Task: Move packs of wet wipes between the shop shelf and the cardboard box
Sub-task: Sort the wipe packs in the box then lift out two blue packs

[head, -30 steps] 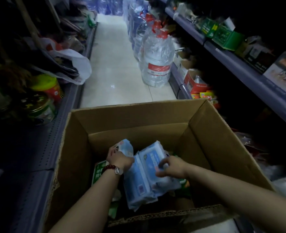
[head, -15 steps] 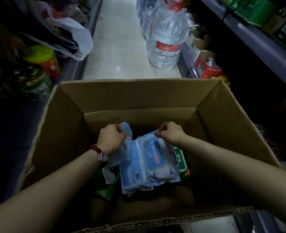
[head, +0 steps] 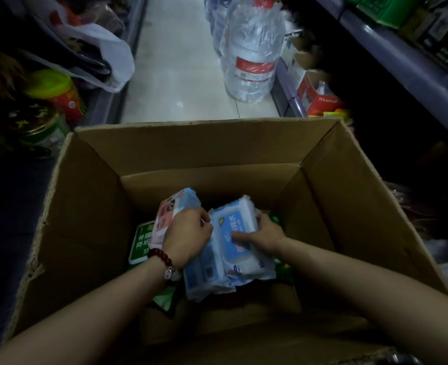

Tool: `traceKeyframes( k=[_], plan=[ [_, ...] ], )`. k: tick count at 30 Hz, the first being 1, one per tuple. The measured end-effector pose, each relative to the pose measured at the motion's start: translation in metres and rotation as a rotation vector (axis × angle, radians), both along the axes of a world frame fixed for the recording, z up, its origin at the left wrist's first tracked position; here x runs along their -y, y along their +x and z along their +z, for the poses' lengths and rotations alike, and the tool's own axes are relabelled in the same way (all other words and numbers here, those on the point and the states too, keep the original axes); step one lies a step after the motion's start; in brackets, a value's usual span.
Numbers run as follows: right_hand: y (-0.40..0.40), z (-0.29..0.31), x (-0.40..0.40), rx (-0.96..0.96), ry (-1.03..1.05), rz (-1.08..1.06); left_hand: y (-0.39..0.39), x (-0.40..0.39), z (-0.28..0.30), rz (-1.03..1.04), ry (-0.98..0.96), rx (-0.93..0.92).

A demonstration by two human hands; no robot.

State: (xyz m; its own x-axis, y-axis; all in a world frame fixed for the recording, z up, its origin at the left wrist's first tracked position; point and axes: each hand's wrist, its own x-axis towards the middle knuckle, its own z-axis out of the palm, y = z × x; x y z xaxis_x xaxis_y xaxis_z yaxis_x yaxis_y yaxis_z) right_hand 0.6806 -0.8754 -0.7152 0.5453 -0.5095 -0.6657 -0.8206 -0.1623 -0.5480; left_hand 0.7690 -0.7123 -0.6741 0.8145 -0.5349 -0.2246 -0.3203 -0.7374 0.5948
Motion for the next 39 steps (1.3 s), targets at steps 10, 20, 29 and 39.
traceKeyframes(
  k=[10, 20, 29, 39],
  plan=[
    [0.000, -0.016, 0.011, 0.004, 0.170, -0.051, 0.007, -0.001, -0.004, -0.025, 0.068, 0.006],
    [-0.002, 0.074, 0.053, 0.074, 0.212, -0.045, -0.002, -0.002, -0.005, -0.043, 0.125, -0.010],
    [-0.028, 0.087, 0.058, 0.212, 0.267, -0.262, -0.028, 0.038, -0.036, -0.027, 0.334, -0.141],
    [-0.025, 0.081, 0.067, 0.258, 0.303, -0.308, -0.058, 0.021, -0.082, -0.262, 0.343, -0.082]
  ],
)
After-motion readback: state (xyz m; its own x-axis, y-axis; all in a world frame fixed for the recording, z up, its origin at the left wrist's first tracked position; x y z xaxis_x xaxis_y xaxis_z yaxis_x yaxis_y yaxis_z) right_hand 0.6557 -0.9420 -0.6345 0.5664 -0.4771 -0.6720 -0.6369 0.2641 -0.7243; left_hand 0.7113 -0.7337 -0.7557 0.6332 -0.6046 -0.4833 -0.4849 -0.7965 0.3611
